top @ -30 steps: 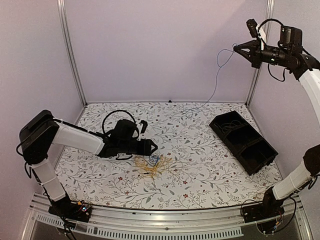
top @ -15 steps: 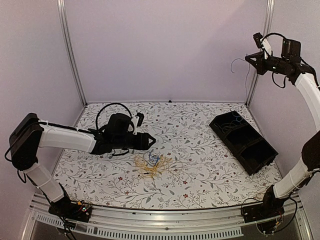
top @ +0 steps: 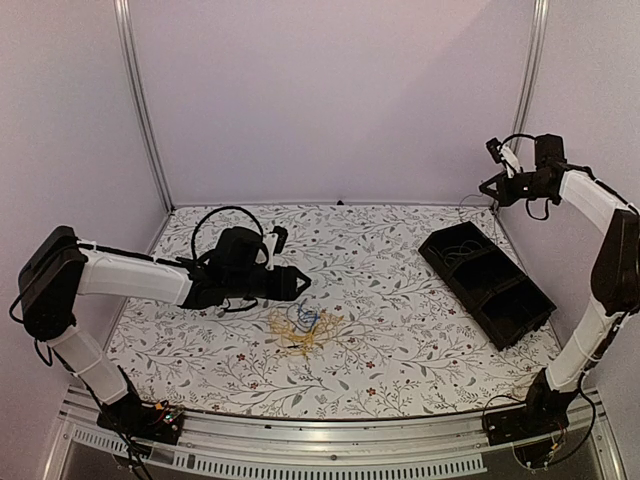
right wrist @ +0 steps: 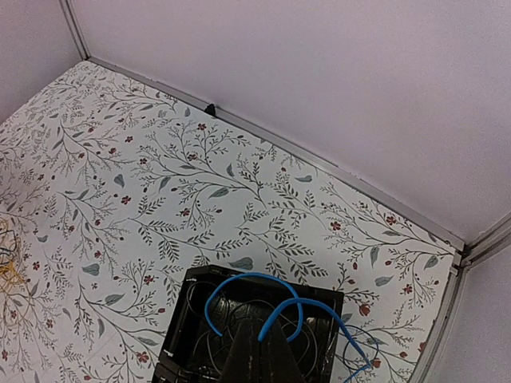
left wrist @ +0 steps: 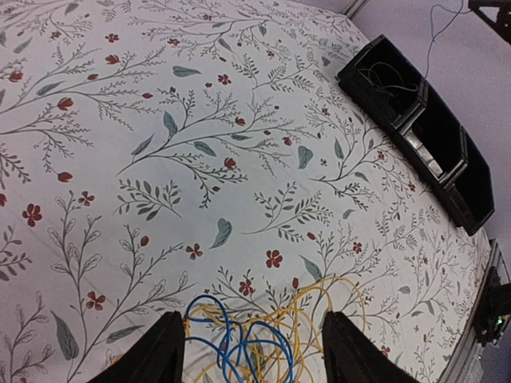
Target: Untangle the cables
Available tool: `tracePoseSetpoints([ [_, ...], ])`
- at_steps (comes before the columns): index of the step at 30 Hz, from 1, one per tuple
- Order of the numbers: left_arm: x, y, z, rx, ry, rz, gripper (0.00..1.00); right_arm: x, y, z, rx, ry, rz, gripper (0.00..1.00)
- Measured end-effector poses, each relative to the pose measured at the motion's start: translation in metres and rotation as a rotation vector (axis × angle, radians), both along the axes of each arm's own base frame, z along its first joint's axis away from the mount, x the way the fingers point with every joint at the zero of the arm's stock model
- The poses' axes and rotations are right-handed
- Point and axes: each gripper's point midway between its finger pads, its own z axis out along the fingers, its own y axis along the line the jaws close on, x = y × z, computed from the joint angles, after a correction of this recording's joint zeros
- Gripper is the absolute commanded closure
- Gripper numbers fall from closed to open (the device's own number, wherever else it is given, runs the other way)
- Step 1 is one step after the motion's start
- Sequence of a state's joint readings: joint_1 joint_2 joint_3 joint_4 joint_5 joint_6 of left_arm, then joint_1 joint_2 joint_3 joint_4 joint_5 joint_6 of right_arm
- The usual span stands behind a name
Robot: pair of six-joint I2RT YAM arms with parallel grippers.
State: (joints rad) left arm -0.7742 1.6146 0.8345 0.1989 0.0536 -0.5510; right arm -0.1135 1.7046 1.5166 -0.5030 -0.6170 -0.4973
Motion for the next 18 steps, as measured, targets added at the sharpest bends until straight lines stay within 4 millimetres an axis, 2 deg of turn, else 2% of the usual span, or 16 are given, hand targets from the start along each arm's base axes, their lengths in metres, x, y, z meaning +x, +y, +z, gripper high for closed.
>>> tracePoseSetpoints([
  [3,0.000,0.001,-0.001,0.004,0.002,0.003,0.40,-0.004,0.000,0.015,-0.007,-0.038,0.000,1.00],
  [6,0.000,0.001,-0.001,0.006,0.001,0.005,0.40,-0.012,0.000,0.042,-0.020,-0.106,-0.003,1.00],
  [14,0.000,0.001,-0.001,0.006,-0.001,0.004,0.40,-0.048,-0.002,0.150,-0.080,-0.396,-0.039,1.00],
  [18,0.000,0.001,-0.001,0.012,-0.003,0.001,0.40,-0.072,0.001,0.192,-0.088,-0.502,-0.043,1.00],
])
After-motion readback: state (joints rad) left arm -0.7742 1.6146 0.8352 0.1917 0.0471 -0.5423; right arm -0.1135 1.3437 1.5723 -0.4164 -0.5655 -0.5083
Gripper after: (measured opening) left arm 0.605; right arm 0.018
